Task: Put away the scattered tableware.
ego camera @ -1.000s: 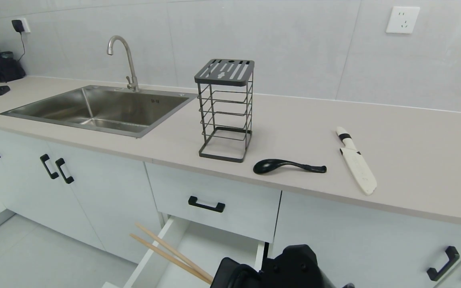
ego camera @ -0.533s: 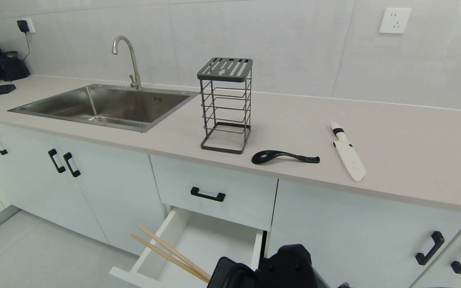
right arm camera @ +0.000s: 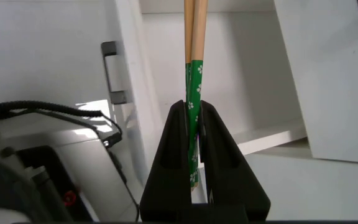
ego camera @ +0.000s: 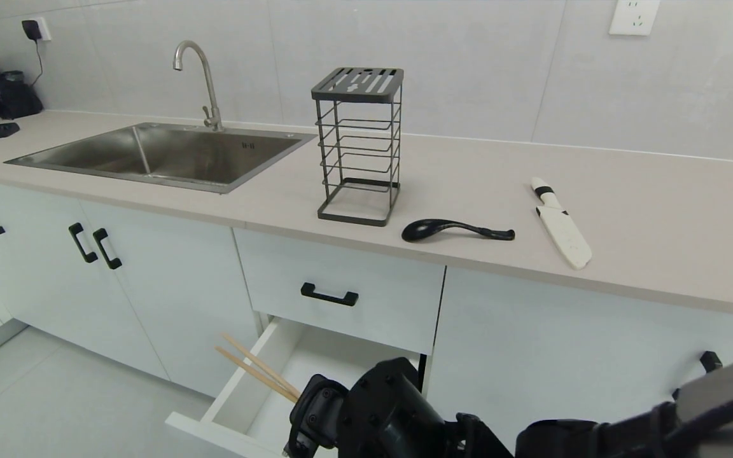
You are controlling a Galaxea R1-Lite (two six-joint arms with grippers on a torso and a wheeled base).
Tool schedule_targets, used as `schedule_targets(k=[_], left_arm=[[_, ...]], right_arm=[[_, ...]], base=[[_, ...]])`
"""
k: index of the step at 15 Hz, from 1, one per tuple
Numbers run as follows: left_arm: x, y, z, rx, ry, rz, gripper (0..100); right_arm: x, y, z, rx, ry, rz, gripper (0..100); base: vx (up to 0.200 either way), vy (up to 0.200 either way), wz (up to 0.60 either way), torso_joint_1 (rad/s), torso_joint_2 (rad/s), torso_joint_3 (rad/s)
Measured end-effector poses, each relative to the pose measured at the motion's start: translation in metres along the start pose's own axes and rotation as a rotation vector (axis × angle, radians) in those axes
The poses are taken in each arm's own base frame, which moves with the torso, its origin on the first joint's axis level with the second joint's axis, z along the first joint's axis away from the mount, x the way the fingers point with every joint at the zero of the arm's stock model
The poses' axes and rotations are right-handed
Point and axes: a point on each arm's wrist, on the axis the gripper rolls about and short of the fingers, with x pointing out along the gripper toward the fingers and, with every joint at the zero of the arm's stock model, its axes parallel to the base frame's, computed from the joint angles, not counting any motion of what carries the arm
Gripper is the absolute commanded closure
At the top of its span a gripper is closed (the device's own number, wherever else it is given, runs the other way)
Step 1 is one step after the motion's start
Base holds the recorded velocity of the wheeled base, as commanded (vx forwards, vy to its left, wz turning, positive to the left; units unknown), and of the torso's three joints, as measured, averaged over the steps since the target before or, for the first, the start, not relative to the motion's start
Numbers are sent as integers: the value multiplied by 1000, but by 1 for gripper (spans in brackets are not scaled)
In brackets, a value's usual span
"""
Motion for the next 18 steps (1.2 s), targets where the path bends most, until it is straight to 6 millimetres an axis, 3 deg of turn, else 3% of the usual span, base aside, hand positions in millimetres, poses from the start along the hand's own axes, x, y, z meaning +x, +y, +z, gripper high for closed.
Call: schedule_targets(k=[6,12,18], left_arm=[[0,0,0,0,0,1,0],[0,0,0,0,0,1,0],[0,0,0,0,0,0,0]], right_arm=[[26,-4,-6,-34,47,-30,100],[29,-2,-8,-32,34,-30,100],[32,-1,-12,-30,48,-30,100]], base=[[0,0,0,0,0,0],[0,0,0,-2,48,54],[0,0,0,-118,41,-75]])
